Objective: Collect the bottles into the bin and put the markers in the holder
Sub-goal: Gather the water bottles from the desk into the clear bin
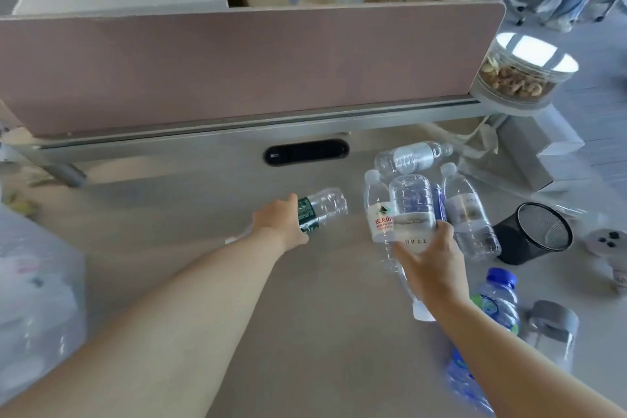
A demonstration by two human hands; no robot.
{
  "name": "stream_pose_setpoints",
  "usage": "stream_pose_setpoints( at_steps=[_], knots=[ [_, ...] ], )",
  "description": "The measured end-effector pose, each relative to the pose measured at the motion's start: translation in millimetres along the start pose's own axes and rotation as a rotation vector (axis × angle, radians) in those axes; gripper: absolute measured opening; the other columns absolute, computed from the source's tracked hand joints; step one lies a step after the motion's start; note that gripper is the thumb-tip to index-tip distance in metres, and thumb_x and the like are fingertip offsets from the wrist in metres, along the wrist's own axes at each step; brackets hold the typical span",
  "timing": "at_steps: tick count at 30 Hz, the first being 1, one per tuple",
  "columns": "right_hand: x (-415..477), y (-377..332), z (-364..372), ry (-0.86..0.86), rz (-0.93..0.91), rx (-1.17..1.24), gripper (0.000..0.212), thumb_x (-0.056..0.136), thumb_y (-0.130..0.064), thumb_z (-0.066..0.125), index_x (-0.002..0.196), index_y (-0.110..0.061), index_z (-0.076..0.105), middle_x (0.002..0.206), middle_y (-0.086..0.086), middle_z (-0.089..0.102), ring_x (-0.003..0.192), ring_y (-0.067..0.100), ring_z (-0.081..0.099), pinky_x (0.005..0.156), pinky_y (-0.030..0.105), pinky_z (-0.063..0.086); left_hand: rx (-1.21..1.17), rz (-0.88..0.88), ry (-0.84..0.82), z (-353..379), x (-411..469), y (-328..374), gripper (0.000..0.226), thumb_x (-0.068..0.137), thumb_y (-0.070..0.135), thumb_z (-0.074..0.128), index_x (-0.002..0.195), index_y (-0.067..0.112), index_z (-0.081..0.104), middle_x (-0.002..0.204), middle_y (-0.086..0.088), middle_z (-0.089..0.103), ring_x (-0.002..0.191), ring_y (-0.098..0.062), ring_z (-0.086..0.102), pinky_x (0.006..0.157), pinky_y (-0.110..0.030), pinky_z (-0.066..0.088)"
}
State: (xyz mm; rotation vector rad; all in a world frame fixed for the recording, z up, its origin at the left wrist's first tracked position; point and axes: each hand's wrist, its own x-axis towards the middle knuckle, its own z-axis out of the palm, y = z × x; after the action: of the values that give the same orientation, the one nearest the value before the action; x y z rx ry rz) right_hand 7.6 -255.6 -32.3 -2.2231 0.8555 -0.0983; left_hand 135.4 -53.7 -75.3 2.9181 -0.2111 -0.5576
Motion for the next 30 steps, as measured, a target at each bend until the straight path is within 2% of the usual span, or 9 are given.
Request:
stream_pose_setpoints(
  at_steps=[2, 5, 11, 13, 16, 20, 25, 27, 30],
  knots=[
    [-4, -10, 1, 0.002, 0.017, 0.000, 0.046, 0.074, -0.027, 0.070, 0.109, -0.016, 0.042, 0.102, 0.005, 0.059, 0.086, 0.025, 0.052, 0.070, 0.032, 0.040, -0.099, -0.061, 0.023, -16, -8, -7, 0.046, 0.070, 0.034, 0.070, 0.103, 0.017, 0.043, 0.104, -0.004, 0.059, 0.095, -0.029, 0.061, 0.069, -0.030, 0.043],
    [-11, -52, -2, 0.022, -0.012, 0.028, 0.042, 0.075, -0.027, 0.067, 0.107, -0.014, 0.043, 0.101, 0.007, 0.059, 0.082, 0.026, 0.051, 0.063, 0.031, 0.037, -0.142, -0.069, 0.130, -66, -22, -22, 0.049, 0.070, 0.036, 0.071, 0.109, 0.018, 0.047, 0.103, -0.004, 0.063, 0.093, -0.028, 0.062, 0.067, -0.027, 0.041],
    [-56, -169, -1, 0.011, -0.229, 0.116, 0.045, 0.075, -0.031, 0.064, 0.110, -0.013, 0.044, 0.104, 0.008, 0.059, 0.085, 0.027, 0.053, 0.070, 0.032, 0.040, -0.259, -0.061, 0.390, -195, -80, -70, 0.056, 0.070, 0.037, 0.073, 0.115, 0.016, 0.047, 0.103, -0.004, 0.063, 0.095, -0.029, 0.063, 0.073, -0.031, 0.048],
    [-81, -212, 3, -0.011, -0.316, 0.146, 0.045, 0.075, -0.031, 0.064, 0.111, -0.014, 0.043, 0.104, 0.007, 0.059, 0.086, 0.026, 0.053, 0.070, 0.032, 0.041, -0.297, -0.072, 0.484, -233, -109, -98, 0.059, 0.070, 0.039, 0.074, 0.117, 0.017, 0.046, 0.102, -0.002, 0.062, 0.095, -0.028, 0.063, 0.077, -0.032, 0.050],
    [-124, -271, 15, -0.060, -0.456, 0.166, 0.048, 0.076, -0.030, 0.064, 0.115, -0.013, 0.042, 0.106, 0.007, 0.057, 0.084, 0.025, 0.051, 0.068, 0.031, 0.040, -0.250, -0.121, 0.637, -273, -154, -153, 0.062, 0.068, 0.041, 0.072, 0.116, 0.016, 0.042, 0.096, -0.002, 0.058, 0.092, -0.028, 0.061, 0.074, -0.032, 0.051],
    [-189, -334, 47, -0.128, -0.592, 0.193, 0.048, 0.074, -0.030, 0.063, 0.114, -0.013, 0.043, 0.106, 0.008, 0.058, 0.082, 0.026, 0.054, 0.065, 0.031, 0.041, -0.353, -0.273, 0.833, -299, -213, -245, 0.074, 0.066, 0.041, 0.075, 0.125, 0.020, 0.034, 0.111, -0.006, 0.048, 0.089, -0.026, 0.058, 0.074, -0.040, 0.056],
    [-273, -358, 104, -0.296, -0.759, 0.096, 0.051, 0.076, -0.032, 0.059, 0.120, -0.015, 0.041, 0.111, 0.004, 0.055, 0.088, 0.025, 0.056, 0.068, 0.036, 0.050, -0.493, -0.507, 0.774, -267, -270, -347, 0.076, 0.062, 0.053, 0.078, 0.119, 0.015, 0.045, 0.104, 0.000, 0.058, 0.092, -0.025, 0.061, 0.069, -0.034, 0.051],
    [-299, -357, 125, -0.354, -0.791, 0.065, 0.049, 0.076, -0.034, 0.059, 0.118, -0.015, 0.041, 0.113, 0.004, 0.055, 0.091, 0.024, 0.057, 0.073, 0.040, 0.053, -0.513, -0.580, 0.720, -235, -282, -368, 0.076, 0.063, 0.053, 0.075, 0.121, 0.014, 0.046, 0.109, -0.004, 0.059, 0.094, -0.027, 0.062, 0.068, -0.033, 0.050],
    [-326, -348, 153, -0.418, -0.784, 0.042, 0.050, 0.077, -0.037, 0.059, 0.118, -0.016, 0.041, 0.116, 0.005, 0.055, 0.094, 0.025, 0.057, 0.076, 0.043, 0.053, -0.552, -0.659, 0.619, -177, -292, -383, 0.071, 0.070, 0.045, 0.069, 0.125, 0.009, 0.043, 0.122, -0.012, 0.046, 0.109, -0.031, 0.055, 0.086, -0.037, 0.051]
  ],
)
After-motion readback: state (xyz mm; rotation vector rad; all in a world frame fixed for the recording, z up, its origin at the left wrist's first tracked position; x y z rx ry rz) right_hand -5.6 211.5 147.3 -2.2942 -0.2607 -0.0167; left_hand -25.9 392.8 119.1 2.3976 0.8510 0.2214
